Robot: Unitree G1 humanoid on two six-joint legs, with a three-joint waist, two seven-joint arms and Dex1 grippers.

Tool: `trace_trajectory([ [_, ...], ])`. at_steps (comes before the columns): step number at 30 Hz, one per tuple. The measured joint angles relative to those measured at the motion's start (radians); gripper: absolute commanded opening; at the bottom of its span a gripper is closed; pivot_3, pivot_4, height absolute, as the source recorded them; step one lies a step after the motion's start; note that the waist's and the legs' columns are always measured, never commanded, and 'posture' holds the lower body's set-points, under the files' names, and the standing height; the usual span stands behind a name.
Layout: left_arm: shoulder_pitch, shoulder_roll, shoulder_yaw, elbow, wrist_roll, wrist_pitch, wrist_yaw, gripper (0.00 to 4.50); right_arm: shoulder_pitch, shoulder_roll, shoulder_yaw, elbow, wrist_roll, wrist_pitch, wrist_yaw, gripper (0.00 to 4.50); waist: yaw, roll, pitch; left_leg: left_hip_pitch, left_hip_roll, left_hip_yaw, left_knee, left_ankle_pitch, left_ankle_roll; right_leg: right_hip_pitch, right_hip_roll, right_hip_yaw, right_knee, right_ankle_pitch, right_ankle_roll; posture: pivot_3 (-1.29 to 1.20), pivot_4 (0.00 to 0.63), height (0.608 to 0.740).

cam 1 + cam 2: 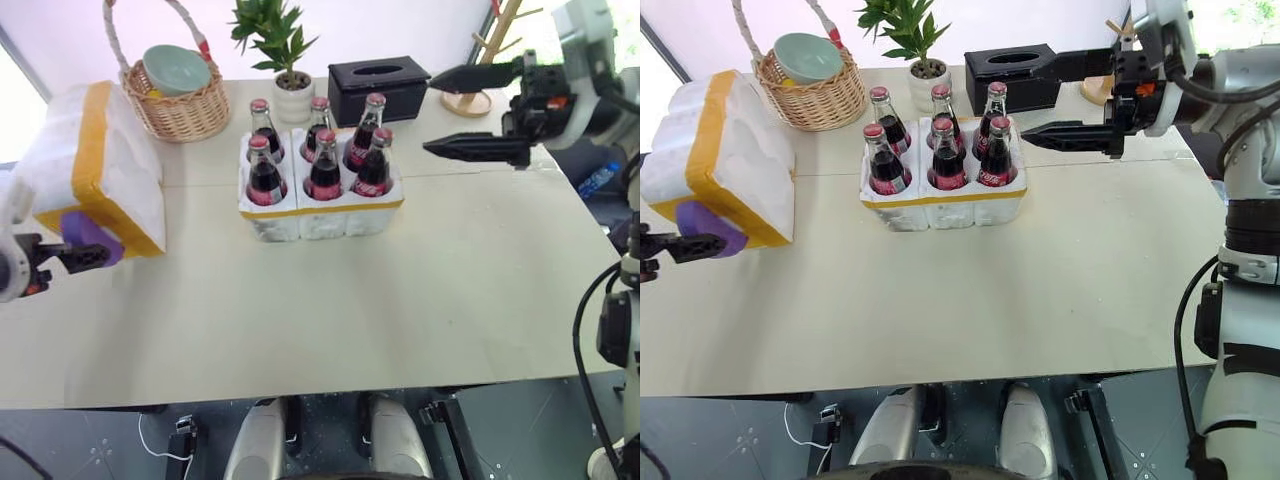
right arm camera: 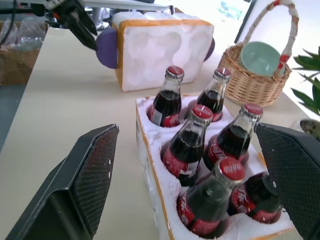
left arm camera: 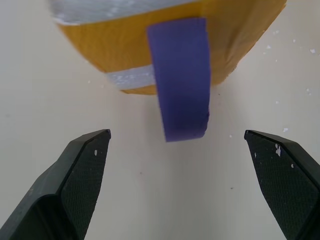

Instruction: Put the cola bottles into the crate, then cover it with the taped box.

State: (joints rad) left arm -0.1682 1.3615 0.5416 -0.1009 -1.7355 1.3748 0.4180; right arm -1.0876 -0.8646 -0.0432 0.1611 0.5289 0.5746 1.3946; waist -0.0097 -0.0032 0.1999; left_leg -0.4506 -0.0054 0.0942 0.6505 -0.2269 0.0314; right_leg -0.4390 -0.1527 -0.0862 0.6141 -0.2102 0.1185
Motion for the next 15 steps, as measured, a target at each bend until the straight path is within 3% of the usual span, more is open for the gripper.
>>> trace_trajectory([
  [6, -0.219, -0.007, -0.211, 0.11, 0.134, -0.016, -0.097, 4.5, 0.041, -0.013, -0.045, -0.141, 0.06, 0.072, -0.051, 4.46, -0.001, 0.0, 0.0, 0.0, 0.001, 0.005, -0.002, 0.0, 0.0, -0.001, 0.002, 0.0, 0.0, -0.001, -0.001, 0.0, 0.15, 0.736],
  [12, -0.401, -0.062, -0.328, 0.228, 0.296, 0.039, -0.204, 4.5, 0.101, -0.025, -0.074, -0.189, 0.075, 0.096, -0.118, 4.46, -0.001, -0.001, 0.0, 0.003, 0.002, 0.008, 0.001, 0.001, 0.002, 0.003, 0.002, 0.0, 0.001, 0.0, 0.0, 0.0, 0.15, 0.736],
  [15, -0.454, -0.103, -0.343, 0.283, 0.381, 0.066, -0.253, 3.7, 0.111, -0.027, -0.092, -0.2, 0.077, 0.096, -0.151, 4.5, 0.0, -0.001, 0.0, 0.005, 0.002, 0.008, 0.001, 0.001, 0.003, 0.004, 0.002, 0.0, 0.001, 0.0, 0.0, 0.0, 0.15, 0.736],
])
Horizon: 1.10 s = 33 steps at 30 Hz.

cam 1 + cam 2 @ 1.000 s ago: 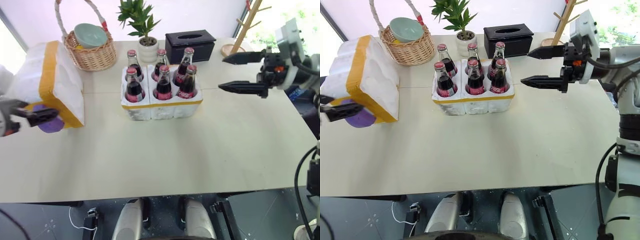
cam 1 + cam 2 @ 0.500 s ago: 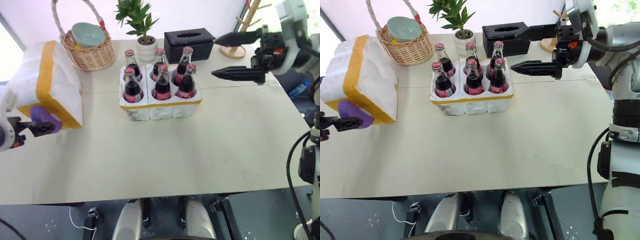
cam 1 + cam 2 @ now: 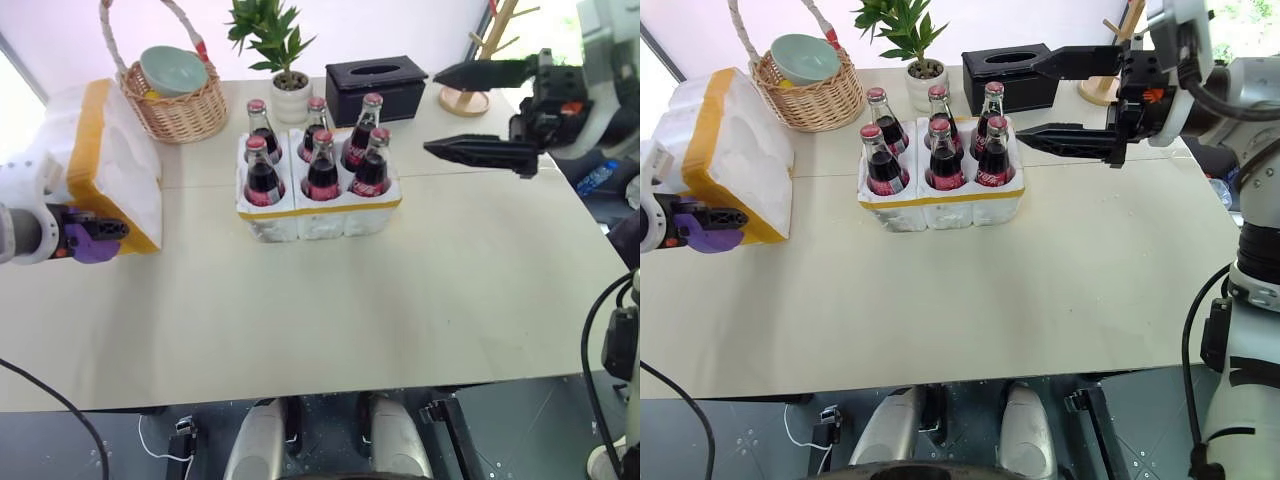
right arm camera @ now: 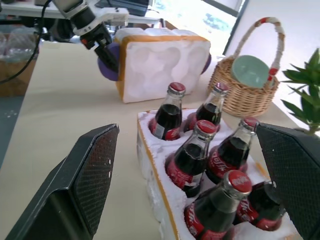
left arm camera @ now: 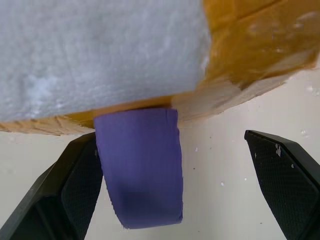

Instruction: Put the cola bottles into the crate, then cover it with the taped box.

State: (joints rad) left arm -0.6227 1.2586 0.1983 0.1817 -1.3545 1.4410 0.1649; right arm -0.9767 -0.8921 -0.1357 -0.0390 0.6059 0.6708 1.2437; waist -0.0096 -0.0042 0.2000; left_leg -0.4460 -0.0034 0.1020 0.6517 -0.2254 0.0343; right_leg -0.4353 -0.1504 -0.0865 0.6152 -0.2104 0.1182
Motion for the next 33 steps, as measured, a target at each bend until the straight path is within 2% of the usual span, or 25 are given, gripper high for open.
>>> trace_trajectory([
  [6, -0.053, -0.052, 0.0, 0.033, 0.146, 0.044, -0.075, 0.66, 0.026, -0.001, -0.016, -0.018, 0.007, 0.0, -0.031, 4.5, -0.001, -0.001, 0.0, 0.001, 0.0, 0.0, 0.0, 0.0, 0.001, 0.001, 0.0, 0.0, 0.0, 0.0, 0.0, 0.0, 0.15, 0.736],
  [7, -0.061, -0.057, 0.006, 0.035, 0.166, 0.053, -0.086, 0.38, 0.027, -0.001, -0.018, -0.018, 0.007, 0.0, -0.035, 4.5, 0.0, 0.0, 0.0, 0.001, 0.0, 0.0, 0.0, 0.0, 0.001, 0.001, 0.0, 0.0, 0.0, 0.0, 0.0, 0.0, 0.15, 0.736],
  [14, -0.078, -0.085, 0.025, 0.029, 0.302, 0.086, -0.164, 0.35, 0.027, 0.0, -0.018, -0.018, 0.009, 0.001, -0.048, 4.5, 0.0, -0.001, 0.0, 0.002, 0.0, 0.0, 0.001, 0.0, 0.001, 0.002, 0.0, 0.0, 0.001, 0.0, 0.0, 0.0, 0.15, 0.736],
  [17, -0.017, -0.061, 0.009, -0.048, 0.38, 0.032, -0.238, 0.35, 0.031, -0.014, -0.017, -0.013, 0.023, 0.024, -0.033, 4.5, -0.002, -0.001, 0.0, 0.002, 0.001, 0.0, 0.001, 0.0, 0.001, 0.002, 0.0, 0.0, 0.001, 0.0, 0.0, 0.0, 0.15, 0.736],
  [24, 0.212, 0.108, -0.088, -0.303, 0.695, -0.361, -0.467, 0.35, 0.066, -0.062, -0.01, 0.017, 0.003, 0.012, -0.013, 4.5, -0.001, -0.002, 0.0, 0.0, 0.001, 0.002, -0.001, -0.002, -0.002, -0.002, -0.002, 0.0, -0.001, 0.001, -0.001, 0.0, 0.15, 0.736],
  [29, 0.226, 0.109, -0.11, -0.365, 0.874, -0.583, -0.531, 0.35, 0.078, -0.066, -0.01, 0.02, 0.0, 0.011, -0.023, 4.5, -0.001, -0.002, 0.0, -0.002, 0.001, 0.002, -0.001, -0.002, -0.001, -0.005, -0.002, 0.0, -0.001, 0.001, -0.002, 0.0, 0.15, 0.736],
  [33, 0.181, 0.074, -0.142, -0.394, 0.988, -0.706, -0.564, 0.35, 0.103, -0.066, -0.012, 0.019, 0.0, 0.011, -0.044, 4.5, 0.001, -0.002, 0.0, -0.003, 0.001, 0.003, -0.001, -0.001, 0.001, -0.005, -0.001, 0.0, -0.001, 0.001, -0.002, 0.0, 0.15, 0.736],
])
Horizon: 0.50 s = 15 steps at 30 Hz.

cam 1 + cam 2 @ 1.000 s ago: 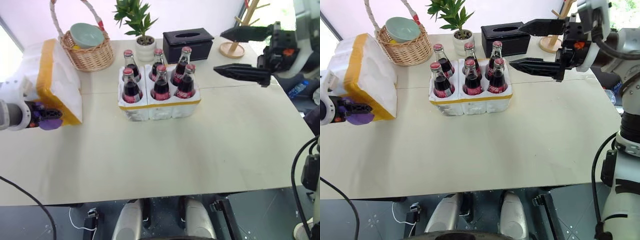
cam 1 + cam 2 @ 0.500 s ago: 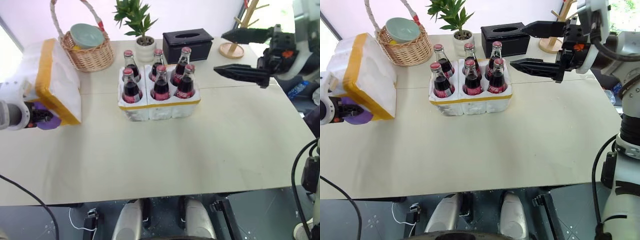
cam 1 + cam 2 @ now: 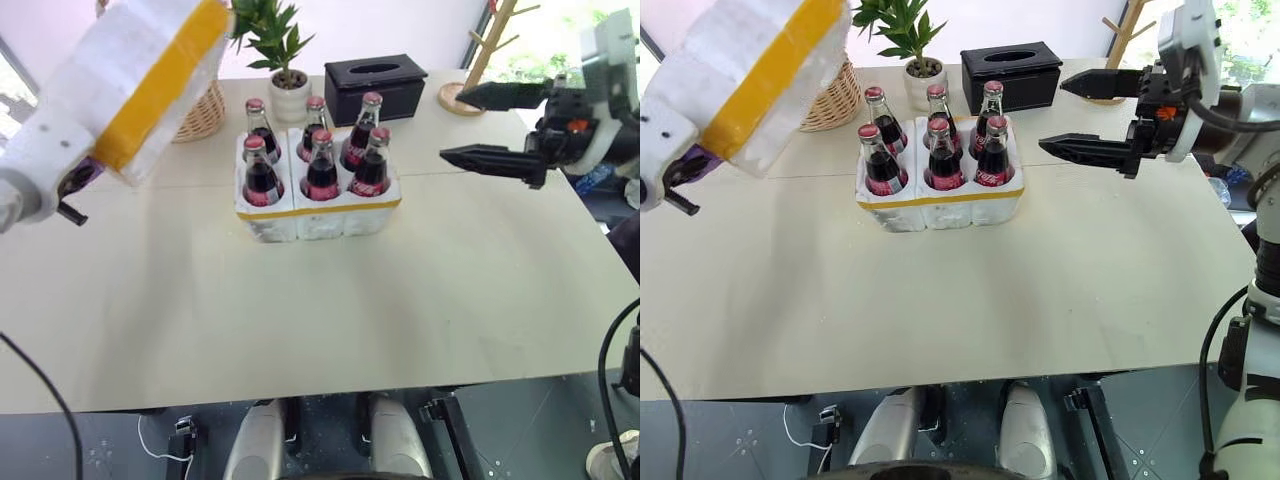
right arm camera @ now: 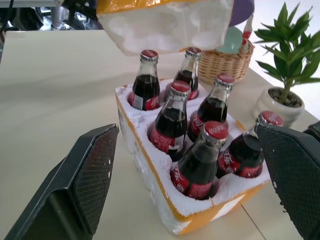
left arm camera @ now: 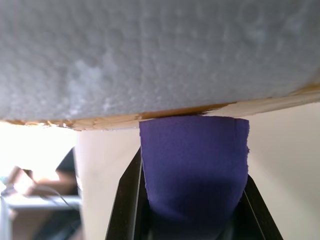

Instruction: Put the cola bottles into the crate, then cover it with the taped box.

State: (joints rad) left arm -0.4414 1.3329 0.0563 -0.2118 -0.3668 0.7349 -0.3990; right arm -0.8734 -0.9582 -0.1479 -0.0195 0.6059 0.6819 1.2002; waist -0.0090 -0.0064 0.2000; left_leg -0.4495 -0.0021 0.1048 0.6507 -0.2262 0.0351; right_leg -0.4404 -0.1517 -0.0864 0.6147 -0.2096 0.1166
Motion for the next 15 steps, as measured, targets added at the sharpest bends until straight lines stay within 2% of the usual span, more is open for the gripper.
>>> trace_trajectory([
  [4, -0.141, -0.085, -0.063, 0.035, 0.132, -0.151, -0.005, 0.35, 0.013, -0.002, -0.012, -0.007, 0.002, 0.002, -0.026, 4.5, 0.003, 0.0, 0.0, -0.002, 0.0, 0.001, 0.003, 0.0, 0.002, 0.001, 0.001, 0.0, 0.001, 0.0, 0.0, 0.0, 0.15, 0.736],
  [8, -0.285, -0.171, -0.134, 0.128, 0.268, -0.378, -0.052, 0.35, 0.033, -0.004, -0.03, -0.019, 0.007, 0.005, -0.048, 4.5, 0.01, 0.0, 0.0, -0.002, 0.001, 0.004, 0.01, -0.002, 0.006, 0.003, 0.001, -0.001, 0.002, 0.001, 0.001, 0.0, 0.15, 0.736],
  [15, -0.403, -0.256, -0.253, 0.303, 0.487, -0.734, -0.155, 0.35, 0.066, -0.014, -0.055, -0.029, 0.007, 0.009, -0.076, 4.5, 0.018, 0.0, 0.0, -0.004, 0.001, 0.005, 0.015, -0.003, 0.009, 0.004, 0.001, -0.001, 0.002, 0.002, 0.004, 0.0, 0.15, 0.736],
])
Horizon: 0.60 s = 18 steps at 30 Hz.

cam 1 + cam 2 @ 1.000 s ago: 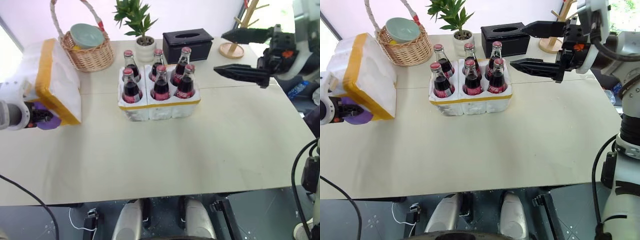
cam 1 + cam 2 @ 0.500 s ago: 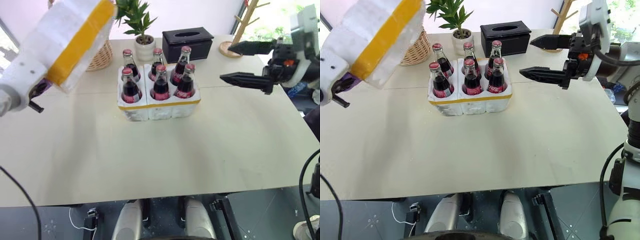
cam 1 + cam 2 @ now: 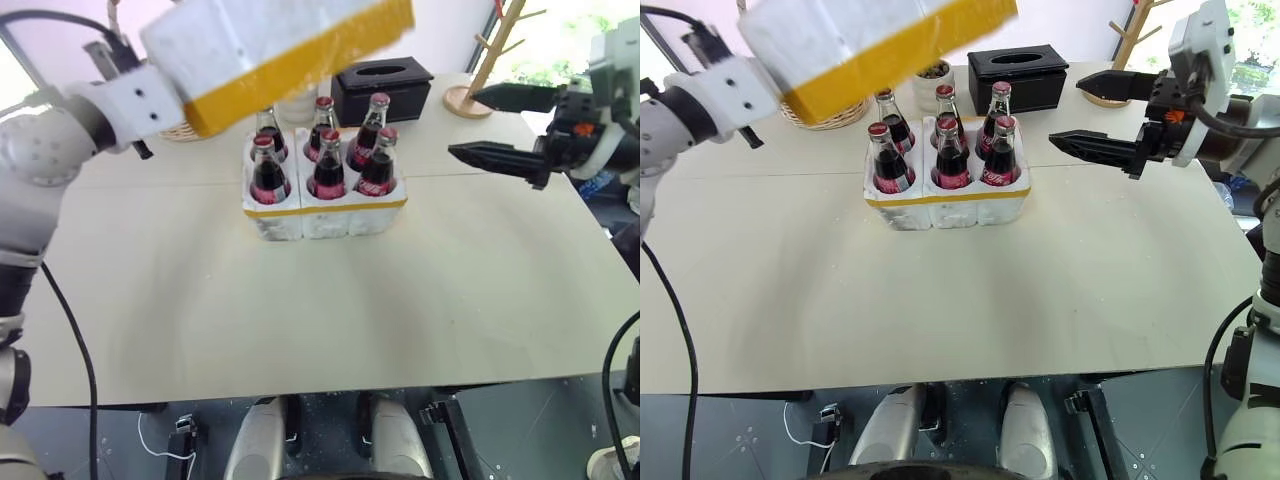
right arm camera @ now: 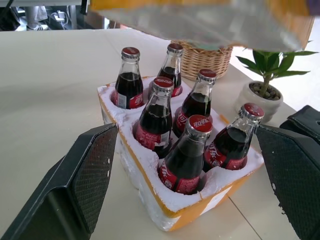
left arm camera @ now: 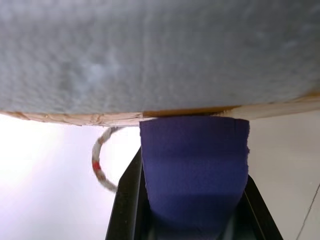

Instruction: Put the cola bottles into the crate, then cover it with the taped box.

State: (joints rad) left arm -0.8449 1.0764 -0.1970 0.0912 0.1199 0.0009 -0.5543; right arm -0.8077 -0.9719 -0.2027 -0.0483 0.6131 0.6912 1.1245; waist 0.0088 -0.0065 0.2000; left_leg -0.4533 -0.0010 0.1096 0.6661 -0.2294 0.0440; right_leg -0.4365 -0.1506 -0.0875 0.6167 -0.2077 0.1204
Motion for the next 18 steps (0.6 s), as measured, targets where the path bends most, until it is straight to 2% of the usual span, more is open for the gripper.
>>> trace_trajectory([
  [6, -0.008, -0.026, -0.023, 0.094, 0.134, -0.234, -0.01, 0.35, 0.055, -0.013, -0.022, -0.014, 0.003, 0.013, -0.016, 4.5, 0.004, 0.0, 0.0, -0.001, 0.0, -0.001, 0.001, 0.0, 0.001, 0.0, 0.0, 0.0, 0.0, 0.0, 0.0, 0.0, 0.15, 0.736],
  [10, -0.021, -0.062, -0.017, 0.175, 0.167, -0.368, 0.017, 0.35, 0.073, -0.013, -0.031, -0.032, 0.004, 0.019, -0.029, 4.5, 0.004, 0.0, 0.0, -0.001, 0.0, -0.001, 0.002, -0.001, 0.002, 0.001, 0.0, 0.0, 0.0, 0.001, 0.001, 0.0, 0.15, 0.736],
  [14, -0.068, -0.081, -0.017, 0.253, 0.206, -0.477, 0.038, 0.35, 0.075, -0.01, -0.031, -0.036, 0.007, 0.021, -0.04, 4.5, 0.004, 0.0, 0.0, -0.001, 0.0, -0.002, 0.002, -0.001, 0.002, 0.001, 0.0, 0.0, 0.0, 0.001, 0.001, 0.0, 0.15, 0.736],
  [18, -0.134, -0.078, -0.022, 0.324, 0.323, -0.56, 0.098, 0.35, 0.076, -0.007, -0.032, -0.037, 0.022, 0.022, -0.052, 4.5, 0.003, 0.0, 0.0, -0.001, 0.0, -0.001, 0.002, -0.001, 0.002, 0.001, 0.0, 0.0, 0.0, 0.001, 0.001, 0.0, 0.15, 0.736],
])
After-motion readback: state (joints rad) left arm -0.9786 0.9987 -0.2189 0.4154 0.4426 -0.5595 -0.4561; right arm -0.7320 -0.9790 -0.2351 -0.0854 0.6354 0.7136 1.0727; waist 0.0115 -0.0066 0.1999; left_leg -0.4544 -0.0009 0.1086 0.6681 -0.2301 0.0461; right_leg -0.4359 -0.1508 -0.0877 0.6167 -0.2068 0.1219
